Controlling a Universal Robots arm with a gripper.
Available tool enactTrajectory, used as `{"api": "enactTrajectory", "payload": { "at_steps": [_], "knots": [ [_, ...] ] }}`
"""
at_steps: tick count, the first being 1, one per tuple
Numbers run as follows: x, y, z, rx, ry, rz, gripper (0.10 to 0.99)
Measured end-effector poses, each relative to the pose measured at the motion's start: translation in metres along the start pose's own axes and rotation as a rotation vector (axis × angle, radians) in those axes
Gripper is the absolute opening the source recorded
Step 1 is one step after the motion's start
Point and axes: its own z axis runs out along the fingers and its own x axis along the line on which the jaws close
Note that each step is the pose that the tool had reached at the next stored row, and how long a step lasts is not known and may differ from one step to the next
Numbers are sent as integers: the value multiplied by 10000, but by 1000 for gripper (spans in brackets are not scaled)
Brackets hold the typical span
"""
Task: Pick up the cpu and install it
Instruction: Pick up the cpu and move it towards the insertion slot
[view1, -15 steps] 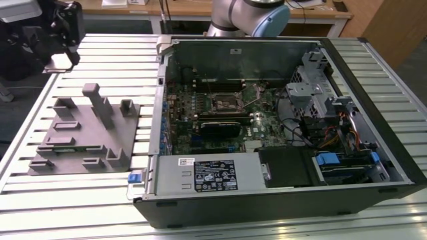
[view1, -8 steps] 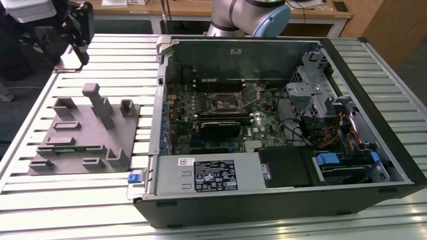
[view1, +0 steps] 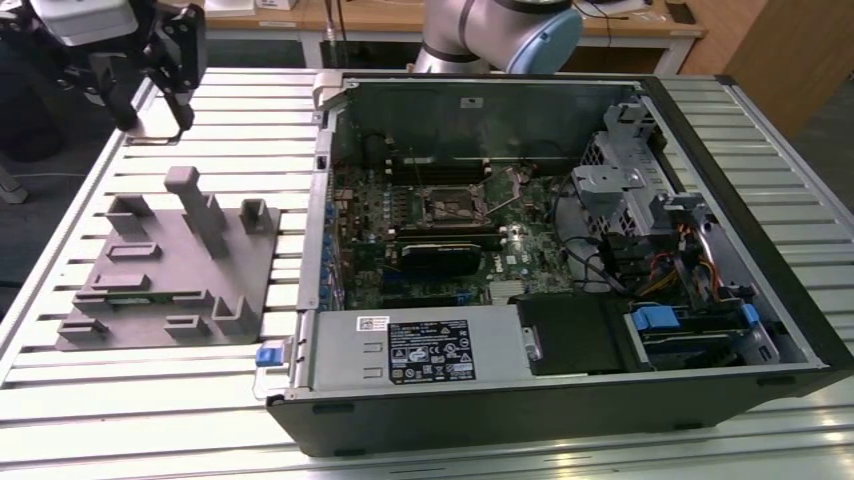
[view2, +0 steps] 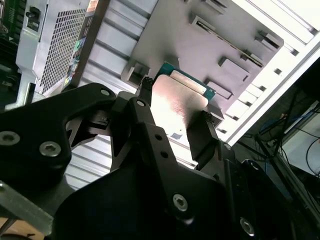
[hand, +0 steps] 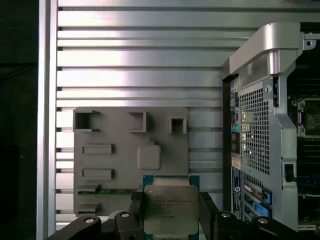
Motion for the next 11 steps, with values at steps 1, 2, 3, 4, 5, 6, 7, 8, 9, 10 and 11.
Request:
{"api": "enactTrajectory", "payload": {
  "at_steps": [1,2,3,4,5,6,7,8,9,10,11],
  "knots": [
    [-15,0,0,0,0,0,529],
    [-33,1,0,0,0,0,529],
    [-51,1,0,0,0,0,529],
    [-71,1,1,0,0,0,529],
    [-91,2,1,1,1,0,529],
    [-110,2,1,0,0,0,529],
    [-131,2,1,1,1,1,529],
    [-154,3,1,0,1,1,529],
    [-180,3,2,0,1,0,529],
    [-207,4,3,0,0,0,529],
    [-236,4,3,0,1,1,529]
  ]
}}
